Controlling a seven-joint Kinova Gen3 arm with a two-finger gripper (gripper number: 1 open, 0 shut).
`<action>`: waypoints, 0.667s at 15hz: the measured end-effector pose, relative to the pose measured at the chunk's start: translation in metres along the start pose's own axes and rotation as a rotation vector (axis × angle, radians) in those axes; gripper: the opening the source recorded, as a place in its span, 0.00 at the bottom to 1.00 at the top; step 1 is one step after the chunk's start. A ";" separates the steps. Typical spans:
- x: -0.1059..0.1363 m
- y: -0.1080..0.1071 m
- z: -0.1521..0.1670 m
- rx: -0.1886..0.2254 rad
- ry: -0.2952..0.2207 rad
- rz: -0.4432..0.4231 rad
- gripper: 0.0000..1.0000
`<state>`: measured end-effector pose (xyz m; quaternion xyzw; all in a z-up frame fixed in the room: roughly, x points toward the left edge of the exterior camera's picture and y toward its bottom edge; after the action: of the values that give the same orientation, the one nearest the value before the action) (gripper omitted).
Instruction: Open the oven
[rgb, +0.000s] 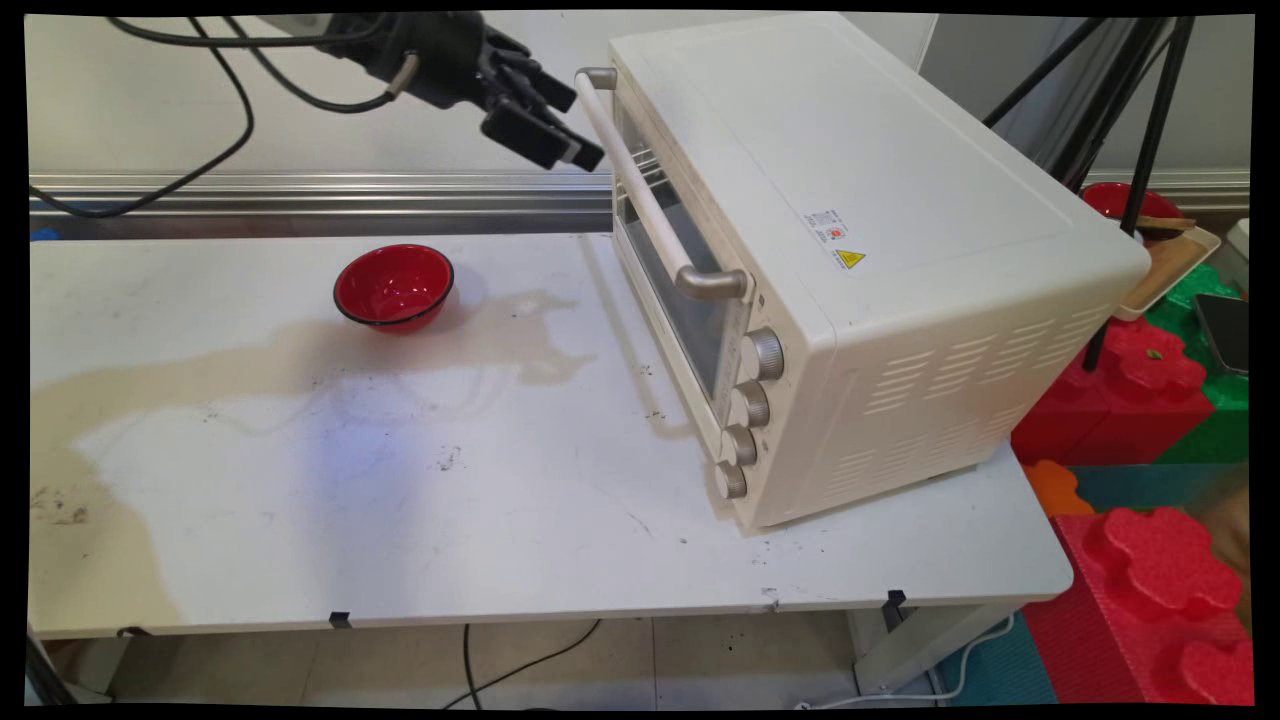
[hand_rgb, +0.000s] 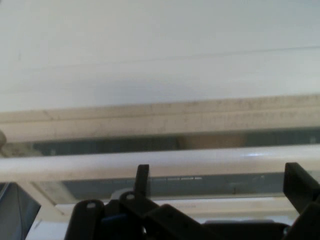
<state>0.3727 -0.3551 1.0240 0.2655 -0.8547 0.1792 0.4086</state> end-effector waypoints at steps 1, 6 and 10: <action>0.003 0.000 0.004 -0.003 0.005 -0.002 1.00; 0.011 0.002 0.020 -0.019 0.021 -0.005 0.00; 0.012 0.004 0.026 -0.029 0.026 -0.006 0.00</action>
<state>0.3480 -0.3693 1.0179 0.2599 -0.8508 0.1691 0.4242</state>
